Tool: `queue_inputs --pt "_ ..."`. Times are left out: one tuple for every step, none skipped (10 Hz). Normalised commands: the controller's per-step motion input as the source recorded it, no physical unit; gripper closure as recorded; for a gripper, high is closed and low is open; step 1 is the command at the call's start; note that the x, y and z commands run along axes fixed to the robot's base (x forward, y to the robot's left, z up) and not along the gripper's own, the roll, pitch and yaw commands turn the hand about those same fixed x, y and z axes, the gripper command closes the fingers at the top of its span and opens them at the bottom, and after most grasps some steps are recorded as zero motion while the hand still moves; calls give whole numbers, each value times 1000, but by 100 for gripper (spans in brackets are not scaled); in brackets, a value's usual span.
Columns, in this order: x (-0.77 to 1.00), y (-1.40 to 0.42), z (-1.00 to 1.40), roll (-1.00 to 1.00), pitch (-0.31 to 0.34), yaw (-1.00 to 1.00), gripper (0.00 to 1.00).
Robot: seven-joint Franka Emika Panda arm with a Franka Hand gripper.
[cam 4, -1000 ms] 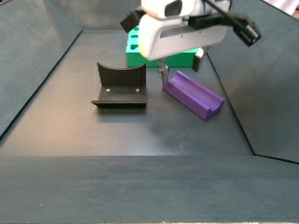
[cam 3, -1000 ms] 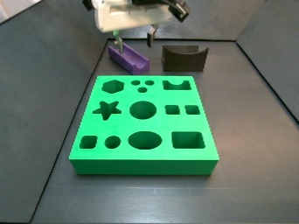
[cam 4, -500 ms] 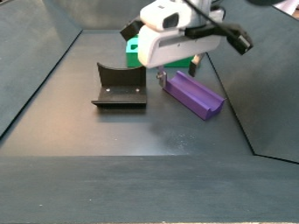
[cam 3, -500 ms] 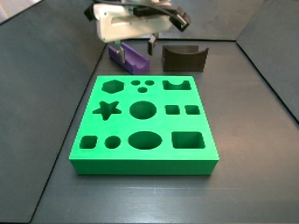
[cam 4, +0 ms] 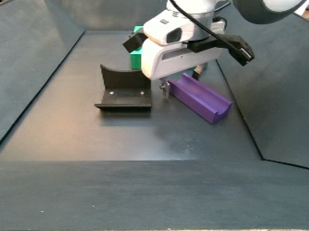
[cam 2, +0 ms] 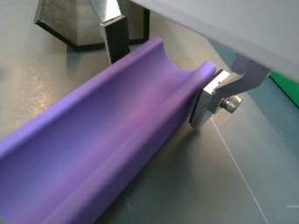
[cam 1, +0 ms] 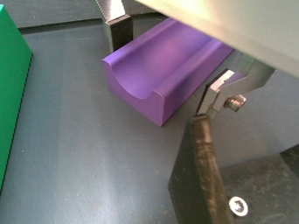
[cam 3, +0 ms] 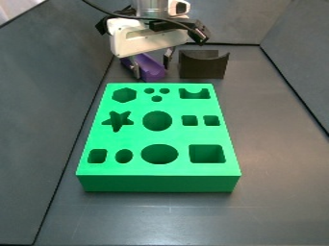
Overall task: Pick up the arch object. Move up. Place the arch object on the fixture. Regrasp the arch object. Move to above the board. Insert the arch object.
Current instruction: Pick up the arch object.
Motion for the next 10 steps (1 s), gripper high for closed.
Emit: queue_inputs --pt "-51 -57 -20 0 -36 0 0" --pt "0 0 0 0 0 0 100" --pt "0 0 0 0 0 0 100" --pt "0 0 0 0 0 0 100" --pt "0 0 0 0 0 0 100" --pt "0 0 0 0 0 0 100" --pt "0 0 0 0 0 0 100" --pt "0 0 0 0 0 0 100" --pt "0 0 0 0 0 0 100" --pt "0 0 0 0 0 0 100"
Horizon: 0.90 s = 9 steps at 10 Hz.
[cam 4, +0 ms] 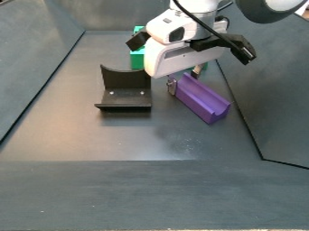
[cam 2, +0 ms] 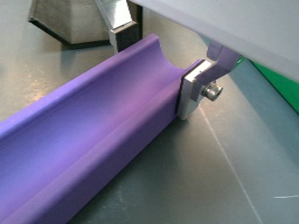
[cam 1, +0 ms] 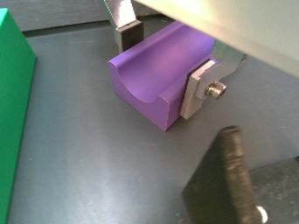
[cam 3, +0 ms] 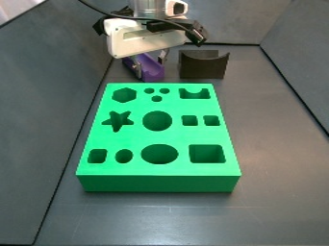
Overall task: Pick up the arch object. Move up. Place the arch object on the fixture. Regrasp the arch object. Move to above the board. Insert the arch object.
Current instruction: Pick up the arch object, then move up.
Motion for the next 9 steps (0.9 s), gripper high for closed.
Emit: queue_inputs --pt "0 0 0 0 0 0 100" --pt "0 0 0 0 0 0 100" --pt "0 0 0 0 0 0 100" --pt "0 0 0 0 0 0 100" --pt "0 0 833 0 0 0 100" --pt "-58 -43 805 -8 25 -16 100" --pt "-74 -37 722 -12 40 -12 100" --pt "-50 -23 561 -20 44 -3 100" --pt "-33 -15 421 -27 45 3 100"
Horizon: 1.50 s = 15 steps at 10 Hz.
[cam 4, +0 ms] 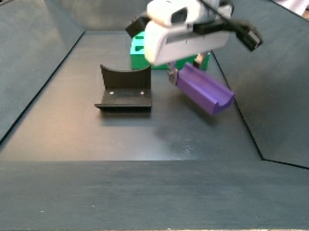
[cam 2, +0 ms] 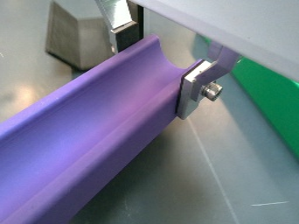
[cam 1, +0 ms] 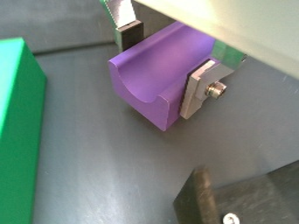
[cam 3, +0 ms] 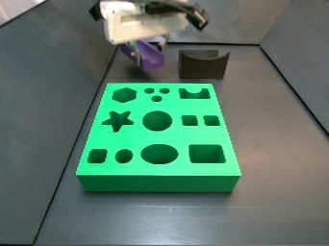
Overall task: Pick up the arch object. Move up. Place the arch object on the fixture. Regrasp the arch object. Move to above the board. Insert the arch object.
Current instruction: Move up, then place the arch object on the fixture.
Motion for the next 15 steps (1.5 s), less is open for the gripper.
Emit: queue_inputs --pt "-25 -15 268 -35 45 7 100" --pt "0 0 1000 0 0 0 100" --pt "3 4 1000 -6 -2 4 100" --pt "-1 2 1000 -10 5 5 100" --pt "-7 -1 1000 -20 9 7 100" --pt "-12 -3 1000 -28 13 10 100" --pt "-17 -8 1000 -40 21 12 100" --pt "-19 -10 1000 -46 23 14 100" --pt "-19 -13 954 -57 28 15 100" --pt "-14 -14 797 -65 33 14 100" --pt "-6 -12 585 -74 45 12 100" --pt "-1 -11 479 -78 53 10 100" --pt "9 -9 268 -85 66 5 100" --pt "1000 -41 -158 -88 105 -1000 100" --pt "1000 -28 -260 -94 114 -1000 100"
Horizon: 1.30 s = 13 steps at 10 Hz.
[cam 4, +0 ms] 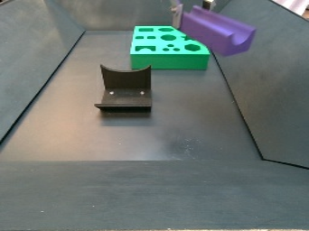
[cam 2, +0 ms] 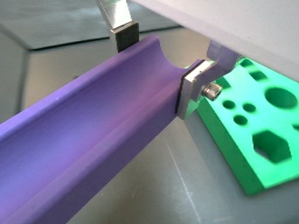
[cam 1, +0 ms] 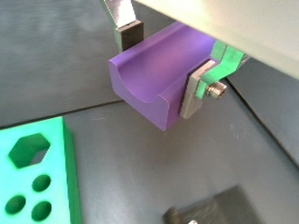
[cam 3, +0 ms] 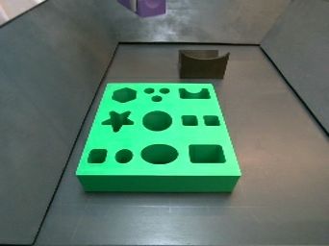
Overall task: Pick up the arch object. Move up. Place the arch object on the fixture. Regrasp the arch object. Move to above the board. Insert the arch object.
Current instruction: Place the arch object on the fixture.
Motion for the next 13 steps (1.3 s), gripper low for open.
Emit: queue_inputs --pt "1000 -12 -224 -100 115 -1000 100" --pt "1000 -9 -123 -113 119 -1000 100" --pt "903 -3 -54 -136 144 -1000 100" --pt "769 2 -24 -153 172 -936 100" --pt "687 6 -14 -149 173 -769 100" --pt "501 6 -3 -138 160 -399 100" --pt "401 6 0 -131 144 -259 100" --pt "297 6 -2 -126 138 -169 100" --pt "199 7 5 -120 132 -113 100" --pt "1000 -174 259 -1000 -13 -25 100" --pt "1000 -160 273 -1000 -11 -23 100" --pt "946 -83 187 -1000 2 -23 100" --pt "850 -43 95 -1000 11 -25 100"
